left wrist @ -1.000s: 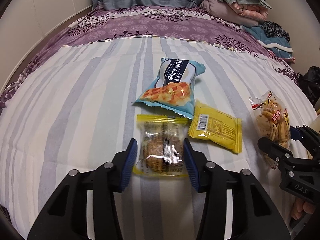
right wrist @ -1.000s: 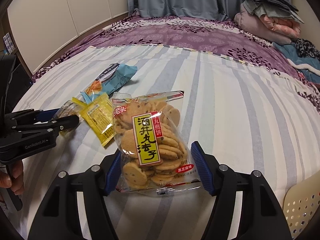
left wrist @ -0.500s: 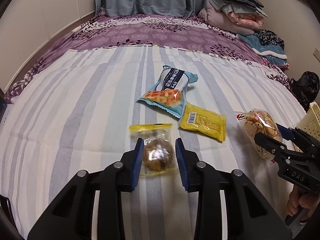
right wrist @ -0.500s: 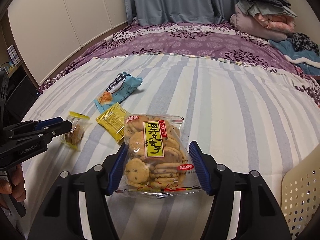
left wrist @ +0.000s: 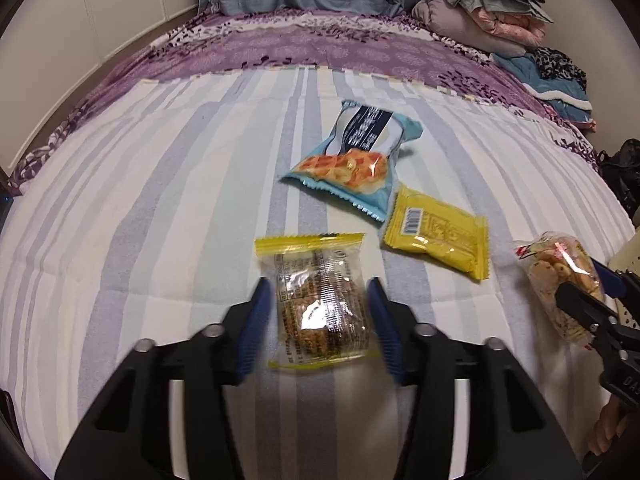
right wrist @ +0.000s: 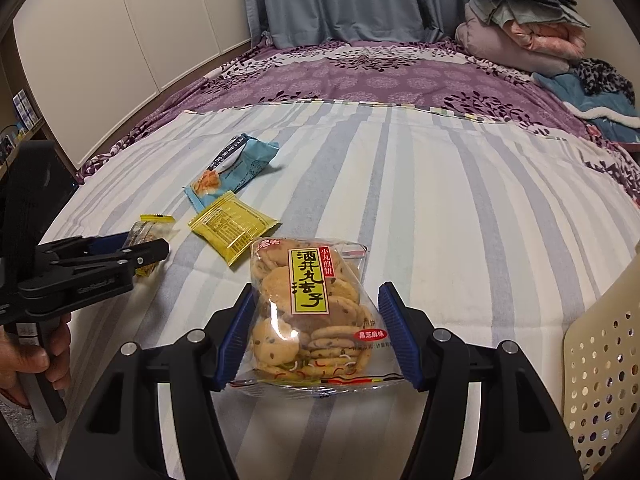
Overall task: Organize snacks
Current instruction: 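Lift the cookie bag with the right gripper while the left gripper lifts the clear pack toward the basket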
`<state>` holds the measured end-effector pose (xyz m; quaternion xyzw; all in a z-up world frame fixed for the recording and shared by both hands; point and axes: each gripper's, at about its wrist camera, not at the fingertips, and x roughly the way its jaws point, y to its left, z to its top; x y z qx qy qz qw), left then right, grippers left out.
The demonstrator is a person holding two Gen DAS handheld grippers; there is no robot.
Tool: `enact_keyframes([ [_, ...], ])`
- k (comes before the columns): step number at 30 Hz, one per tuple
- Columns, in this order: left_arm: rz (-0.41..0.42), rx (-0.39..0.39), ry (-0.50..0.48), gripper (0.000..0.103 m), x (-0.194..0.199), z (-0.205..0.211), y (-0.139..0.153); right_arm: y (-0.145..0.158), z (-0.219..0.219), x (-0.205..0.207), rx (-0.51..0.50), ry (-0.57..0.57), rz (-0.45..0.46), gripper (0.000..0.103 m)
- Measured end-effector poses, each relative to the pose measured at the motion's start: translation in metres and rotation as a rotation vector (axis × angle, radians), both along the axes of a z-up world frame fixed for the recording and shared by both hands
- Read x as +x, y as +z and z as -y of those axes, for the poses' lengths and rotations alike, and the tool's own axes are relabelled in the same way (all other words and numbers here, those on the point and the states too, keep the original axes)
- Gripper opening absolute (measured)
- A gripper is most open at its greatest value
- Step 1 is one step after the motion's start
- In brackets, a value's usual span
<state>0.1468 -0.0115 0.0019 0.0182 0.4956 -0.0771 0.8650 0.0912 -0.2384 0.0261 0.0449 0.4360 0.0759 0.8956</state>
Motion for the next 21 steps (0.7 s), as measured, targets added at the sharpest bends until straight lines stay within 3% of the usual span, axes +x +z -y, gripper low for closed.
enact_keyframes([
  [9, 0.027, -0.017, -0.010, 0.040, -0.014, -0.007, 0.014, 0.007, 0.006, -0.005, 0.051, -0.030, 0.009, 0.061],
  [21, 0.118, -0.053, -0.080, 0.040, -0.049, 0.013, 0.065, 0.041, 0.022, -0.034, 0.140, -0.076, 0.082, 0.059],
])
